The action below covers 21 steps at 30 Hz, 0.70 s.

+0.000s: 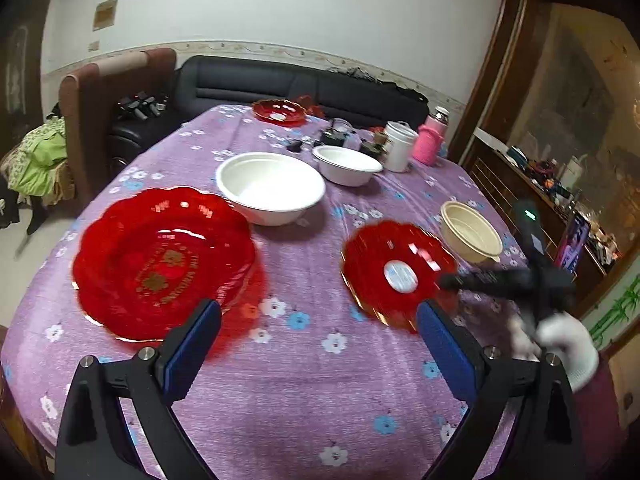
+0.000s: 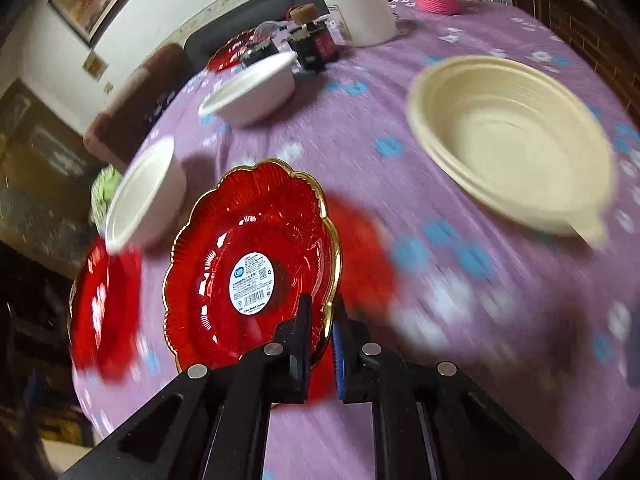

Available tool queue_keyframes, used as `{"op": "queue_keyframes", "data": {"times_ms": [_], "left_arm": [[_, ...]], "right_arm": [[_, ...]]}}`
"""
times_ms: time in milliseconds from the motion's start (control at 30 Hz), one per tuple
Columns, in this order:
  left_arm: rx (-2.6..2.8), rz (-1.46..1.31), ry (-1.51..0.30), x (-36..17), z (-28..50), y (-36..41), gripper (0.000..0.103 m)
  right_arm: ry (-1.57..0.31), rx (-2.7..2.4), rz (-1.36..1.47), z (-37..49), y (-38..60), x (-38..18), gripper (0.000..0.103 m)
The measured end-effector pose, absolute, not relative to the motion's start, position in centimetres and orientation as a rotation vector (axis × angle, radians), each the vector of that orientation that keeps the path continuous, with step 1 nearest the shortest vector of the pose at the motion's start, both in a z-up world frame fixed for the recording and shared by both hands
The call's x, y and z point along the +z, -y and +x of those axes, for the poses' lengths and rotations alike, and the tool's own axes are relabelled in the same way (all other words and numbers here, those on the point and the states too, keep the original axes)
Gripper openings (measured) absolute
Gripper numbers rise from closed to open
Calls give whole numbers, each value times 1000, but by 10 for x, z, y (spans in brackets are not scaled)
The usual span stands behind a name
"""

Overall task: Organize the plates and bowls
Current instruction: 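Lift the small red plate with the right gripper while the left gripper grips it, then carry the small red plate with both grippers over the large red 'THE WEDDING' plate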

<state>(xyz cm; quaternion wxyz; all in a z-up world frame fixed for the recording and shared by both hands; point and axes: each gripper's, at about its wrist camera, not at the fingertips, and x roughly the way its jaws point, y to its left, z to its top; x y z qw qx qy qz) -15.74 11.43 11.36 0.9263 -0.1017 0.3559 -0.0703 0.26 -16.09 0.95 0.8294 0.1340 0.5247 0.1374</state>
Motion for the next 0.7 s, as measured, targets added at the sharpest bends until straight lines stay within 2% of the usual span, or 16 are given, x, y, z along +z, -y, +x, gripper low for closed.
{"op": "queue_keyframes", "data": {"times_ms": [200,300,433,500,533,567,700], "left_arm": [[-232,-191,-832,91,-118,-74,98],[-269,-186,-913,71,-88,-51,91],[-298,-200,-1013,44,-60,-31,87],[-314,-195,-1051,32,-53,-21,71],[-329,-186,-1074,28,-52,-16,46],[-321,-162,-1099,23,-52,-11,34],[-300,-163,-1087,24,-59,-15,32]], "right_arm": [[-1110,310,305,-56,201,10,9],[-1086,294,306,-63,207,7,10],[-1083,288,318,-63,208,-2,12],[-1072,290,325,-64,208,-5,13],[-1067,292,331,-65,208,-6,13],[-1064,294,337,-65,208,-8,13],[-1037,284,334,-71,207,-8,12]]}}
